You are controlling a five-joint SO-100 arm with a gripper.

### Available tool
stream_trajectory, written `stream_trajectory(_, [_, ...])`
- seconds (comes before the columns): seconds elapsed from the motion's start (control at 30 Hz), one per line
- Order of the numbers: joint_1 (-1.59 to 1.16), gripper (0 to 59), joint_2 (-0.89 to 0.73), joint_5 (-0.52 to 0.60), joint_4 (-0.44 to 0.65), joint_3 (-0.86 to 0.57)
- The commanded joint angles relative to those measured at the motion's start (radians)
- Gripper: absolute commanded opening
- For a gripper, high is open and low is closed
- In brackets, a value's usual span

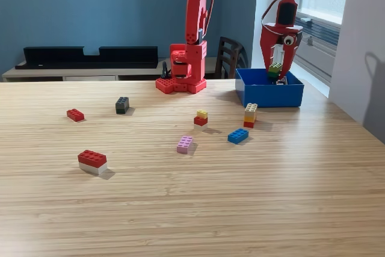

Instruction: Grasp a lego block and put it in the bin.

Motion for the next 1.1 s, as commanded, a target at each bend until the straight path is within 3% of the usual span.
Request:
stream_trajectory(0.03, [0.009, 18.8, 0.002, -0.021, 0.032, -0.121])
stream_trajectory(0.13, [0.009, 24.5, 0.000, -0.031, 0.032, -0.138])
stream_trajectory(0.2, [0.009, 25.2, 0.000, -0.034, 0.032, -0.156])
stream_trajectory(0.67, [0.241, 0.3, 0.014, -0.055, 0.043, -0.291])
stream_trajectory(1.1, [0.827, 0.0, 0.014, -0.149, 0.092, -0.344])
